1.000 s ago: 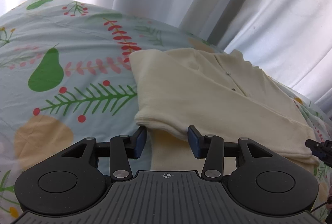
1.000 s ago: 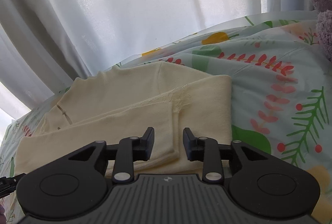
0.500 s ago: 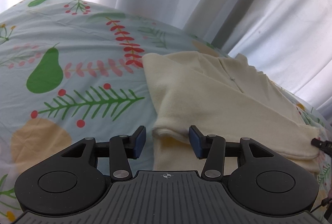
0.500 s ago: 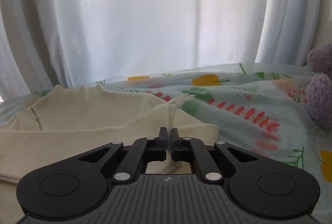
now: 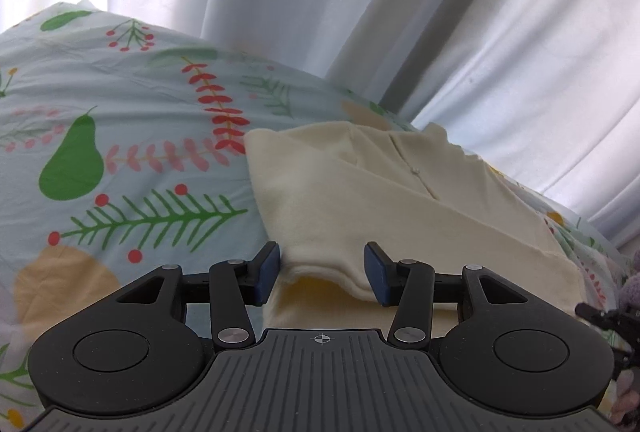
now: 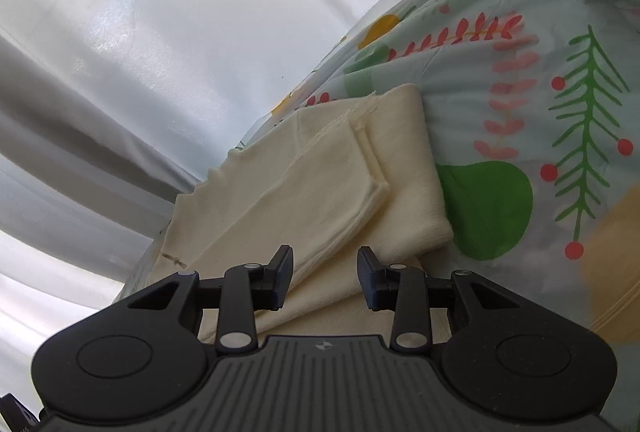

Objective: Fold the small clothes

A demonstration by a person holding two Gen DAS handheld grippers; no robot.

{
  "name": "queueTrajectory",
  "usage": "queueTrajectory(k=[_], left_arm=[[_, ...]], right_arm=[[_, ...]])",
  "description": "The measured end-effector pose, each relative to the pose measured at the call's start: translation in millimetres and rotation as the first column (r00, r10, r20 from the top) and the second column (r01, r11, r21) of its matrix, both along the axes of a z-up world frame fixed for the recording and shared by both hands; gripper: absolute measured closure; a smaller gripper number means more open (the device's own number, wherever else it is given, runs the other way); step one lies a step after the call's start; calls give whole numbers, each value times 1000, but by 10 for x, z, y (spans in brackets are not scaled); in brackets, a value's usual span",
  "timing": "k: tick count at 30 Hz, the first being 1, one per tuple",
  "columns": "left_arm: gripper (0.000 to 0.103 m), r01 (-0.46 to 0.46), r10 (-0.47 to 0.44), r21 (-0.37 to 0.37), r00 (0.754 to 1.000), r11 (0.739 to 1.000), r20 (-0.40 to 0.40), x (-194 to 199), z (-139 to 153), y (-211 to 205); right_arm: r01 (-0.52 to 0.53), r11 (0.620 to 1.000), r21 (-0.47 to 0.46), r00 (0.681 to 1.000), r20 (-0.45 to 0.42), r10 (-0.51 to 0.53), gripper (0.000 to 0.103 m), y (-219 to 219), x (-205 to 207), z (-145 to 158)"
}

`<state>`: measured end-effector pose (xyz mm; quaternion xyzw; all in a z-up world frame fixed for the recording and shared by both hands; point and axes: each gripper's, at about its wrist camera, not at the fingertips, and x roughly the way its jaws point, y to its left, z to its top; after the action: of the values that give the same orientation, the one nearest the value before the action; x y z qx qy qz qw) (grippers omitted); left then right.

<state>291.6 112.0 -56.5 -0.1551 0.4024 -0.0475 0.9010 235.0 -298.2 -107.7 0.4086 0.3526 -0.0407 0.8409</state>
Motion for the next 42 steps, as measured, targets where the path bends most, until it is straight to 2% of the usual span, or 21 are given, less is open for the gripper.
queueTrajectory(k=[2,4,6,7,10,12,15,16,18,20,22,24,26,28,29,30,35,38,40,42], left_arm=[[52,13,-13,26,1000,1000,1,-30,2,-76],[52,25,-25,27,1000,999,4,-52,12,-113],[52,20,-20,25,1000,999,14,-84,51,-121],[52,20,-20,23,999,1000,25,-99,76,-116],[52,25,-25,11,998,1000,58,-169,168,-99],[52,34,-34,2,997,999,69,-211,204,-96],[52,71,-70,-27,996,997,49,-249,197,-116],[52,88,-86,-39,995,995,41,-255,179,-133],[52,120,-119,-55,993,991,25,-254,125,-184],[51,133,-133,-50,991,990,2,-231,39,-258],[52,145,-147,-58,989,988,-18,-188,-34,-314],[52,153,-155,-69,987,986,-37,-145,-85,-341],[52,144,-148,-56,987,988,-62,-110,-138,-355],[53,133,-136,-37,986,990,-96,-82,-206,-343],[57,130,-132,-28,987,991,-89,-92,-212,-334],[61,132,-132,-9,987,991,-90,-98,-208,-333],[61,155,-153,14,984,988,-87,-83,-203,-337],[61,160,-159,15,984,987,-81,-92,-208,-332],[60,177,-174,24,982,984,-75,-105,-207,-339],[54,194,-192,28,979,981,-76,-124,-187,-350]], right_arm=[[15,1000,2,1000,-5,-15,70,1,75,-31],[21,1000,-3,999,-24,-21,76,22,162,-56],[9,999,-44,999,-40,-10,96,55,252,-48],[4,998,-61,999,-36,-7,97,75,265,-30],[52,993,-103,998,29,-50,97,62,163,57],[90,989,-118,996,6,-89,97,42,100,48],[85,995,-42,996,-7,-86,91,-7,-56,30],[74,997,-2,997,5,-74,87,-16,-134,43],[62,997,39,998,15,-63,62,0,-232,50],[42,998,53,999,-14,-41,58,32,-233,6],[53,996,70,997,-57,-49,58,42,-163,-74],[67,992,104,997,-39,-63,58,30,-107,-88],[87,993,85,996,-40,-84,61,31,-25,-76],[102,992,76,994,-49,-98,79,18,52,-95],[107,992,70,993,-53,-104,94,6,86,-113],[106,992,63,993,-56,-103,94,2,114,-127],[105,994,-37,994,-29,-106,95,-21,224,-62],[119,992,-40,992,-26,-120,95,-95,272,-93],[91,995,-40,995,-31,-92,95,-116,257,-88],[56,997,-48,998,-35,-57,91,-109,185,-45]])
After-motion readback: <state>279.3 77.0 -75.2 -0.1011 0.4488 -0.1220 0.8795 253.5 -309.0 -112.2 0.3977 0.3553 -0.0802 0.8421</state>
